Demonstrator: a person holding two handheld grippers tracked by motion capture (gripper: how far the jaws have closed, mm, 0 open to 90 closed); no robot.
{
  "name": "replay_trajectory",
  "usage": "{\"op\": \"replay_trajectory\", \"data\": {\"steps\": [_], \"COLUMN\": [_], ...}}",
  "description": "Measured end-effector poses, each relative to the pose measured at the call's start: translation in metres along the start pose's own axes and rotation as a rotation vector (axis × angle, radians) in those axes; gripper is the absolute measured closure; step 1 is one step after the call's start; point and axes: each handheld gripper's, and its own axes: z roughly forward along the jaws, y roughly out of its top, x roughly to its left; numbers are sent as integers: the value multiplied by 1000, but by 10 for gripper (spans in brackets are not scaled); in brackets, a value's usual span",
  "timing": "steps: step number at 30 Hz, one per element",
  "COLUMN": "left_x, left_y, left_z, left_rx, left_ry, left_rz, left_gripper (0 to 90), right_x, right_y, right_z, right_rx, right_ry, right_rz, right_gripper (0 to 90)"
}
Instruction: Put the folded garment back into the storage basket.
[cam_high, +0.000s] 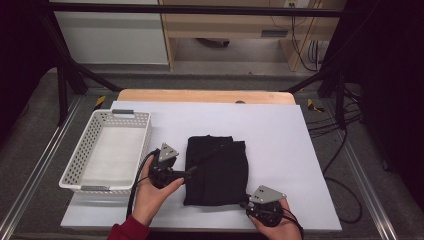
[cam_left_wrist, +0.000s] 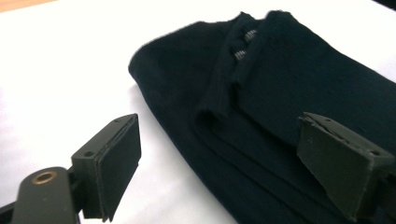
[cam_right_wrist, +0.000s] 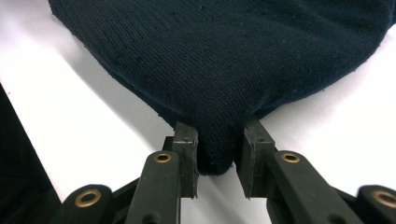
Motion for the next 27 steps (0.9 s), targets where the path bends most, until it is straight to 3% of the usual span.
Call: {"op": "replay_trajectory", "data": {"steps": [5,9,17,27], "left_x": [4,5,10,22], "left_y": [12,22,37,41], "left_z": [28,42,56,74], "left_rx": [52,53,45,77], "left_ry": [-22,-21,-11,33], "left_rz": [2,16,66,46], "left_gripper": [89,78,66,85], "right_x": [0,0,-1,-1], "right_y": [0,0,0,0], "right_z": [0,0,1,1], "right_rx": [1,1,2,5], "right_ry": [1,4,6,7], "right_rz": [0,-1,-7,-7], "right_gripper": [713,710,707,706]}}
